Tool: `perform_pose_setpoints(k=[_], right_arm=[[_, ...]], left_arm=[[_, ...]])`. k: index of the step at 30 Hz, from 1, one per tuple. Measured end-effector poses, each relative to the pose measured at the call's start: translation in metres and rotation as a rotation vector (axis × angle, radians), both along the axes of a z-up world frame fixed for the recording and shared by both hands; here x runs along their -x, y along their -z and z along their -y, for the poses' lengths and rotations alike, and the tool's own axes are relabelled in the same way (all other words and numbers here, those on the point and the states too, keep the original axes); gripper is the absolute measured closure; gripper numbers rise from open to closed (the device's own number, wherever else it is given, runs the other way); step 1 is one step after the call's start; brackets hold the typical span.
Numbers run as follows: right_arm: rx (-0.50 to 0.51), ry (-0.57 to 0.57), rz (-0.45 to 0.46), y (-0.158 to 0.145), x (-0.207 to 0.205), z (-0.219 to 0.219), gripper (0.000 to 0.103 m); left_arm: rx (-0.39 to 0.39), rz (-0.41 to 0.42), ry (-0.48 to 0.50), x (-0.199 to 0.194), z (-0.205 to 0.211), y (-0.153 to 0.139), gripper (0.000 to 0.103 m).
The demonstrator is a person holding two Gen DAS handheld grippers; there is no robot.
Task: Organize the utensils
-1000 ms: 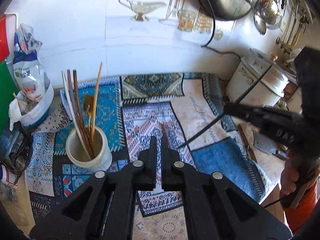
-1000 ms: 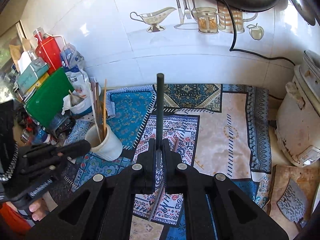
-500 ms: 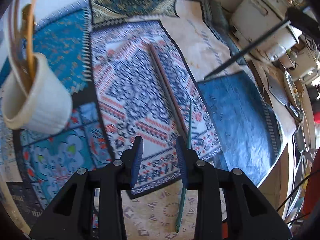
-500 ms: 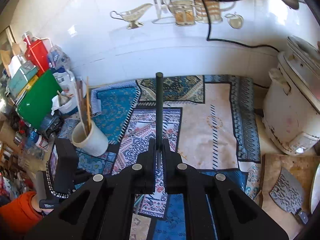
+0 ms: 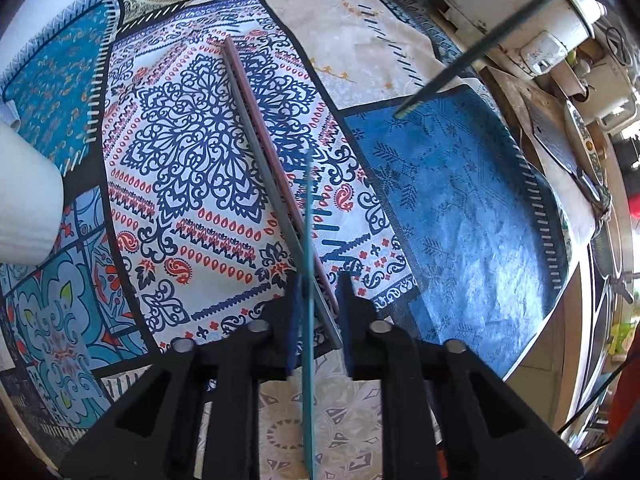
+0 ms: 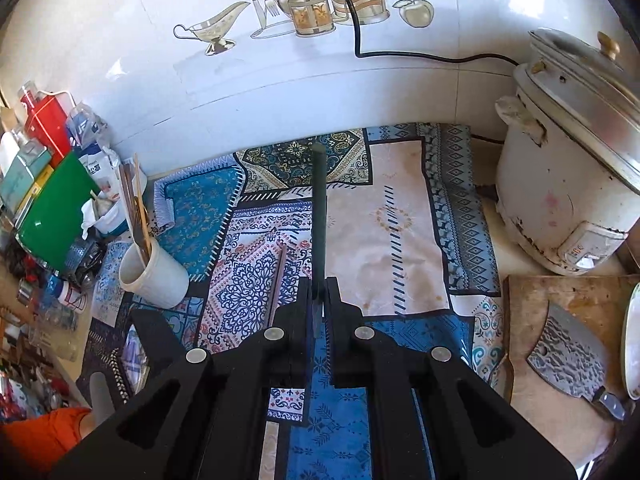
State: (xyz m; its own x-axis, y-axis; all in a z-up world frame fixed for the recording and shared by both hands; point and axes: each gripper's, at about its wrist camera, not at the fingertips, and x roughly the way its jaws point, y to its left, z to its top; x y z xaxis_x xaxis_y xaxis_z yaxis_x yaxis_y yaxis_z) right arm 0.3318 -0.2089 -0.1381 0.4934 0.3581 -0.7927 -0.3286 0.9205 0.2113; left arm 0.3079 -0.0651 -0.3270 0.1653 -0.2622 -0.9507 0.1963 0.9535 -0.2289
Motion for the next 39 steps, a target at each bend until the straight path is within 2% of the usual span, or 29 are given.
perform_pose_setpoints(k=[2,10,24,30,39], right_arm=[[0.003,0.002,0.001,0.0,0.002,0.001,0.098],[0.001,0.015,0.001,-0.001,0.002,0.005,0.098],[-0.028,-0.058,0.089,-0.032,0.007,-0.022,0.098],[-0.04,-0.092,0.127,-0.046,0.009,-0.034,0.098],[-0.044,-0.129,0.168,-0.061,0.014,-0.048,0.098]], left_arm=[[0.019,-0.011,-0.012,-0.001,-0.001,0.002,0.099],[0.037,0.013,-0.033,0.003,-0.007,-0.006,0.101],[0.048,0.281,-0.112,0.021,-0.041,-0.096,0.101],[0.04,0.396,-0.131,0.03,-0.043,-0.134,0.103],[0.043,0.5,-0.141,0.031,-0.046,-0.167,0.103]])
